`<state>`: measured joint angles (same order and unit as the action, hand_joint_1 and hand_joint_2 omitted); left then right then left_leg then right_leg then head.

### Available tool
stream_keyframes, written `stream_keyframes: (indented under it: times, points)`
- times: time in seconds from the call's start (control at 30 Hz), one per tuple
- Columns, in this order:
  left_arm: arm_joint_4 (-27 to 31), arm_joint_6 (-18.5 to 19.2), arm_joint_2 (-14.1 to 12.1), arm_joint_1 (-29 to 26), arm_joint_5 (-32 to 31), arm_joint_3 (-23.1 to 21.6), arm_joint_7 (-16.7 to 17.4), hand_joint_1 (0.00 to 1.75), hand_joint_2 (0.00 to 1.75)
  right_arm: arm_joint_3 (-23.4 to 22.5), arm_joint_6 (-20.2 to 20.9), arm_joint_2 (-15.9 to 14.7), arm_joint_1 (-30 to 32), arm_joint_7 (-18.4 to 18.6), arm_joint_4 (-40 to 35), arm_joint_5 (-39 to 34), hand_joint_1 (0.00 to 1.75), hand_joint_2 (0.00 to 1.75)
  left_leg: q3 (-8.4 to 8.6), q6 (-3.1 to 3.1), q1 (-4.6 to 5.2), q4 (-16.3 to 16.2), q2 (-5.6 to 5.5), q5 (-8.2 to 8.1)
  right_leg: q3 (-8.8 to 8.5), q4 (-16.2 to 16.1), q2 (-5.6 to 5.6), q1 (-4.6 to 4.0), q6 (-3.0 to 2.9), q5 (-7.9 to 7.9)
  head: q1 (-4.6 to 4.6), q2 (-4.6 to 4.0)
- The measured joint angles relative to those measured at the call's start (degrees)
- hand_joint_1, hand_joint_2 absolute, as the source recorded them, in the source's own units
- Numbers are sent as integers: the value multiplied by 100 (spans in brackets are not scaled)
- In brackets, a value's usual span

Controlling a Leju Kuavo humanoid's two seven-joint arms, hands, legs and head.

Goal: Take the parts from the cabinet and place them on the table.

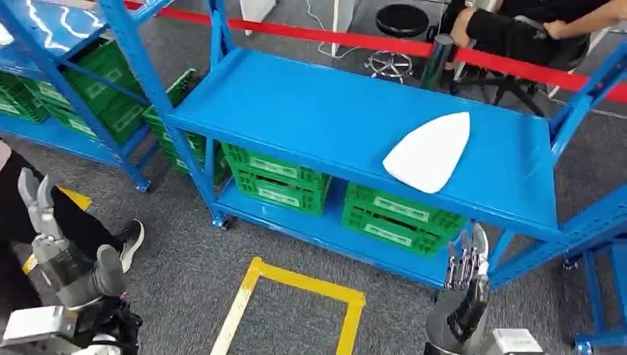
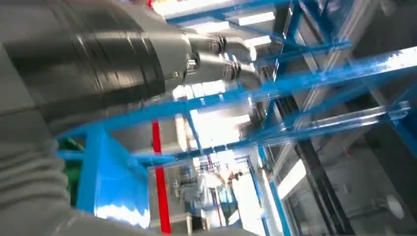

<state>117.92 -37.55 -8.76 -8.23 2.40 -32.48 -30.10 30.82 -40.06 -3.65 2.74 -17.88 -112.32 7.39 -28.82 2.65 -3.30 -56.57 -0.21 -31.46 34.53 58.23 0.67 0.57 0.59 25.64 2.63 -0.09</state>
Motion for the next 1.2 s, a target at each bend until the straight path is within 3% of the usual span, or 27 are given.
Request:
stream_keyframes:
  times: [0.03, 0.13, 0.17, 0.2, 0.23, 0.3, 0.33, 0.37, 0.4, 0.5, 0.57, 0.6, 0.67, 0.7, 0.73, 0.77, 0.8, 0.87, 0.9, 0.93, 1.03, 1.07, 1.1, 1.13, 1.2]
  points:
    - [-2, -9, -7, 4, 2, 7, 0, 0, 0, 18, 0, 2, -41, 2, 2, 2, 0, 0, -51, -26, 2, -148, 18, -65, -72, -58, -2, -4, -35, 8, -51, 0]
    - [-4, -9, -13, -10, 63, 55, -9, 0, 0, 72, 2, 11, -146, 31, 37, 4, 0, 0, -857, -62, 104, -1475, 15, -467, -115, -64, -3, -52, -140, 60, -211, 0]
    - [-7, 4, -15, -13, 68, 70, -24, 0, 0, 96, 2, 11, -144, 31, 55, 4, 0, 0, -1151, -74, 129, -1872, 13, -525, -126, -58, -3, -92, -169, 79, -254, 0]
    - [-4, 17, -15, -12, 68, 85, -39, 0, 0, 107, 2, 11, -145, 33, 72, 7, 0, 0, -1282, -107, 151, -1949, 14, -416, -148, -54, -2, -128, -189, 97, -267, 0]
    - [-7, 22, -15, -12, 68, 92, -48, 0, 0, 120, 2, 11, -150, 33, 88, 11, 0, 0, -1264, -145, 170, -1788, 14, -223, -177, -54, 0, -154, -202, 116, -280, 0]
    - [-4, 48, -13, -10, 66, 103, -65, 0, 0, 146, 0, 13, -172, 33, 109, 17, 0, 0, -852, -242, 222, -779, 12, 422, -272, -42, 26, -199, -201, 176, -312, 0]
    - [-6, 50, -15, -6, 63, 105, -68, 0, 0, 155, 0, 13, -175, 33, 114, 17, 0, 0, -688, -296, 253, -393, 11, 514, -284, -24, 30, -201, -186, 211, -317, 0]
    - [-7, 50, -13, -4, 63, 105, -70, 0, 0, 155, 2, 13, -177, 33, 118, 17, 0, 0, -648, -302, 263, -374, 9, 416, -280, -25, 31, -229, -171, 217, -304, 0]
    - [-4, 52, -11, -6, 66, 107, -63, 0, 0, 157, 2, 13, -183, 33, 120, 17, 0, 0, -587, -281, 256, -257, 9, 416, -251, 14, 41, -248, -158, 240, -304, 0]
    - [0, 52, -9, -10, 57, 120, -74, 0, 0, 164, 0, 13, -202, 35, 134, 20, 0, 0, -558, -331, 283, -233, -13, 433, -221, -2, 39, -214, -101, 221, -293, 0]
    - [0, 55, 0, -1, 55, 123, -74, 0, 0, 168, 0, 11, -206, 35, 136, 20, 0, 0, -501, -370, 203, -173, -8, 458, -143, 84, 31, -234, -33, 301, -309, 0]
    - [0, 57, 0, -4, 50, 123, -77, 0, 0, 168, 0, 11, -220, 33, 138, 22, 0, 0, -490, -378, 197, -168, 4, 453, -68, 302, 12, -226, 33, 441, -267, 0]
    - [0, 61, 2, -2, 48, 123, -72, 0, 0, 168, 0, 9, -221, 22, 140, 4, 0, 0, -491, -389, 195, -169, 13, 445, 379, 1220, -11, -125, 115, 841, -160, 0]
    - [0, 63, 2, -1, 48, 123, -66, 0, 0, 168, 0, 9, -210, -28, 140, -33, 0, 0, -493, -388, 193, -171, 19, 439, 594, 1633, -14, -93, 139, 966, -156, 0]
    - [-2, 68, 2, 0, 48, 123, -57, 0, 0, 168, 0, 7, -194, -114, 140, -88, 0, 0, -490, -387, 191, -172, 26, 435, 719, 1843, -17, -68, 161, 964, -138, 0]
    - [-2, 70, 2, 1, 48, 123, -35, 0, 0, 168, -2, 7, -169, -195, 140, -134, 0, 0, -482, -380, 184, -172, 40, 431, 706, 1748, -18, -43, 175, 814, -118, 0]
    - [-2, 72, 2, 2, 48, 123, -13, 0, 0, 168, -2, 7, -134, -315, 140, -190, 0, 0, -480, -375, 177, -165, 41, 428, 576, 1377, -23, -30, 179, 555, -90, 0]
    - [-2, 92, 9, 24, 46, 122, 42, 0, 0, 155, -2, 9, -84, -604, 101, -293, 0, 0, -457, -349, 163, -156, 54, 411, 120, 325, -97, -33, 151, 14, -27, 0]
    - [-2, 103, 17, 30, 30, 123, 63, 0, 0, 131, -2, 9, -70, -689, 74, -306, 0, 0, -432, -323, 177, -73, 88, 429, -43, 35, -281, -85, 128, 74, 11, 0]
    - [-2, 103, 20, 49, 28, 120, 98, 0, 0, 123, -2, 13, -66, -715, 38, -310, 0, 0, -454, -272, 187, -70, 97, 461, -97, -40, -263, -134, 74, 10, 26, 0]
    - [-4, 105, 37, 98, -2, 107, 168, 0, 0, 112, -4, 13, -4, -704, -26, -315, 0, 0, -386, -200, 200, 15, 232, 468, -116, -154, -153, -132, -15, 34, 2, 0]
    - [-4, 105, 37, 111, -18, 107, 177, 0, 0, 112, -4, 15, 7, -687, -52, -325, 0, 0, -449, -167, 191, 28, 244, 389, -236, -274, -121, -69, -70, 2, -14, 0]
    - [-7, 107, 37, 120, -24, 101, 179, 0, 0, 109, -4, 18, 10, -686, -57, -328, 0, 0, -473, -162, 196, -135, 171, 310, -305, -371, -78, -83, -105, -13, -49, 0]
    - [-7, 105, 37, 133, -35, 98, 179, 0, 0, 105, -4, 15, 5, -677, -57, -339, 0, 0, -658, -169, 201, -525, 106, 155, -338, -413, -37, -85, -140, -31, -81, 0]
    - [-13, 107, 37, 135, -46, 92, 197, 0, 0, 105, -4, 15, 10, -606, -59, -387, 0, 0, -1224, -172, 210, -1467, 64, -77, -342, -409, 49, -104, -176, -8, -167, 0]
